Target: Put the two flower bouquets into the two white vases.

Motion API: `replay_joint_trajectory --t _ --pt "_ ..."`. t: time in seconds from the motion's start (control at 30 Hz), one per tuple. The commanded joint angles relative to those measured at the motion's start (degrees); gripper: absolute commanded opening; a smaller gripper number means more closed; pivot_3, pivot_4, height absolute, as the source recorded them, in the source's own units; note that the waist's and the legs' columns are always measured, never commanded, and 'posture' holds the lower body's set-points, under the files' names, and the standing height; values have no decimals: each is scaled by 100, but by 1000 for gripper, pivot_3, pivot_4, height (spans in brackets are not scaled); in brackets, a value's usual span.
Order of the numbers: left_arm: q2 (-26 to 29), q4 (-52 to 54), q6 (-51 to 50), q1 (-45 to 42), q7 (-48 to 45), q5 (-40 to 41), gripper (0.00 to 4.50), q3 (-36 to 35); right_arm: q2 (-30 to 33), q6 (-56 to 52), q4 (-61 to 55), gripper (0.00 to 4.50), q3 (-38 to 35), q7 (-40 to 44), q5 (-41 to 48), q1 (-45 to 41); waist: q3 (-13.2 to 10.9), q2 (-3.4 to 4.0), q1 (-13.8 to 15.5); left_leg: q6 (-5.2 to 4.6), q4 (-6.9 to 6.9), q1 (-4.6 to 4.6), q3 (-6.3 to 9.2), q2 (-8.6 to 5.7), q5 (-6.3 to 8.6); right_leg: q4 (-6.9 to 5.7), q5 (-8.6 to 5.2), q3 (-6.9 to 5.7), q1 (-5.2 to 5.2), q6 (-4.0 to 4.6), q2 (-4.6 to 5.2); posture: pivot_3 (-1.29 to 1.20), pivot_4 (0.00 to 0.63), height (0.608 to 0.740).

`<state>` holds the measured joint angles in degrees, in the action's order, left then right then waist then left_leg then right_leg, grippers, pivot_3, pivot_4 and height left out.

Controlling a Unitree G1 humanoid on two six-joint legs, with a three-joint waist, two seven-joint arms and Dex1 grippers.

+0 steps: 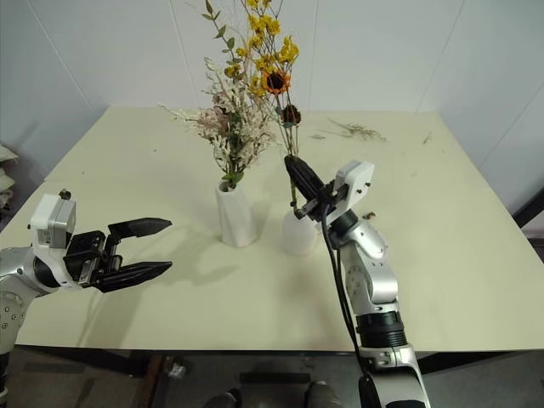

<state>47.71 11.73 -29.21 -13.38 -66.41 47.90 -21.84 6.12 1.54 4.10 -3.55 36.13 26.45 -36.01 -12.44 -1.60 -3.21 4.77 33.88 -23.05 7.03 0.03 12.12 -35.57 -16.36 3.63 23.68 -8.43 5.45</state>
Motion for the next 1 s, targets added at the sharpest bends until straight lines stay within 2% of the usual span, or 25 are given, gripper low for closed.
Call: replay_joint_trajectory --t 0.03,0.3,1.0 --pt "-9 22 110 -74 -43 14 4500 -54 -8 219 40 14 -155 -74 13 -171 0 0 1 0 0 0 0 0 0 0 0 0 0 0 0 0 150 740" --pt "4 40 98 -48 -7 24 4500 -89 7 397 337 14 -239 -45 -27 -259 0 0 -2 0 -3 0 0 0 0 1 0 0 1 0 0 0 150 740" --pt "-29 19 128 -92 24 -5 4500 -39 -26 395 432 14 -99 37 -121 191 0 0 -2 0 -3 0 0 0 0 0 0 0 1 0 0 0 150 740"
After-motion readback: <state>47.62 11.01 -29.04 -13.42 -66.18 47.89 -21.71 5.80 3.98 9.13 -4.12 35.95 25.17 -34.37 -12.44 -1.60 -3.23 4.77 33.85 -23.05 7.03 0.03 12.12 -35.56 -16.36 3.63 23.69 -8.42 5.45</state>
